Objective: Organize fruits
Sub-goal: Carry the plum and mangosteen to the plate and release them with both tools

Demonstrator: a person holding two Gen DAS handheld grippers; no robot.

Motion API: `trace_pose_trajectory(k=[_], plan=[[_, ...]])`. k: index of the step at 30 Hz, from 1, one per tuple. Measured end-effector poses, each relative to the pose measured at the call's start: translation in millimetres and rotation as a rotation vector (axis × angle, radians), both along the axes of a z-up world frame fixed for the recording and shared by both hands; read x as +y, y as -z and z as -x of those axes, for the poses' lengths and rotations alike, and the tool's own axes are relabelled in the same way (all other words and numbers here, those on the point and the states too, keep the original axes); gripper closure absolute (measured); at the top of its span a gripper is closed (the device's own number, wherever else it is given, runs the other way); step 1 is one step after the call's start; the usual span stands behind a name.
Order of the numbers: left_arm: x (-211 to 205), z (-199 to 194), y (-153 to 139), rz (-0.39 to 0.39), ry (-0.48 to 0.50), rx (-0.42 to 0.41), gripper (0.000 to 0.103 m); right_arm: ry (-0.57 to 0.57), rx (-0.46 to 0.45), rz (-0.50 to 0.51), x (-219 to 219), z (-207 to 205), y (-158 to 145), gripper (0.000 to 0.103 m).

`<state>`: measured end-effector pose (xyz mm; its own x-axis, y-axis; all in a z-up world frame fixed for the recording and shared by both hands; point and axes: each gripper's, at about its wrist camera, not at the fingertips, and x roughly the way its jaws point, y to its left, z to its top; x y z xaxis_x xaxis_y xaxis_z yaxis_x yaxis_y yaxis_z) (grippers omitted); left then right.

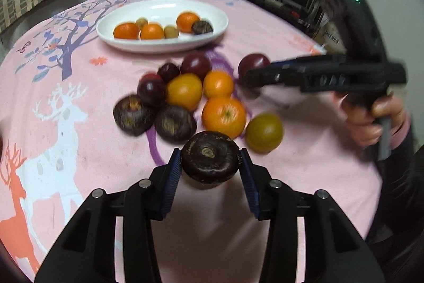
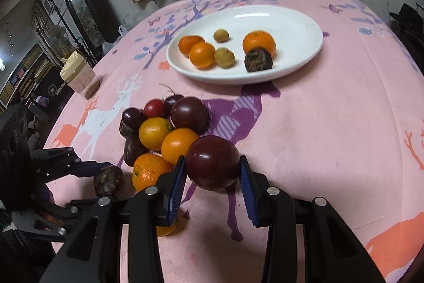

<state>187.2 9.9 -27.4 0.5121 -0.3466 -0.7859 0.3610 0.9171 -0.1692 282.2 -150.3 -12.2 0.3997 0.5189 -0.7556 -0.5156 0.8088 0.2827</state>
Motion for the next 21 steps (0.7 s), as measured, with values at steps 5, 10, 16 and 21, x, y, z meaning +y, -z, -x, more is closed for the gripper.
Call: trace_pose_trajectory(k=[5, 10, 16, 21], plan=[[4.8, -50.6, -44.0, 0.016, -0.038, -0.083, 0.060, 0.097, -0.114, -0.125, -4.5, -19.2, -26.5, 0.063], [6.0, -139.3, -62.9, 0.025, -0.152, -0.113, 0.060, 0.214, -0.191, -0.071, 7.1, -68.6, -30.7, 0.063], [0.5, -214.0, -43.4, -0.072, -0.211, -0.059, 0.060, 0.245, -0.145, -0.058, 15.9, -130.2, -13.5, 0.063], [7.0, -238.0, -23.5, -0.069, -0.247, -0.016, 0.056, 0.265, -0.118, -0.058, 16.2, -150.6, -4.6, 0.061]])
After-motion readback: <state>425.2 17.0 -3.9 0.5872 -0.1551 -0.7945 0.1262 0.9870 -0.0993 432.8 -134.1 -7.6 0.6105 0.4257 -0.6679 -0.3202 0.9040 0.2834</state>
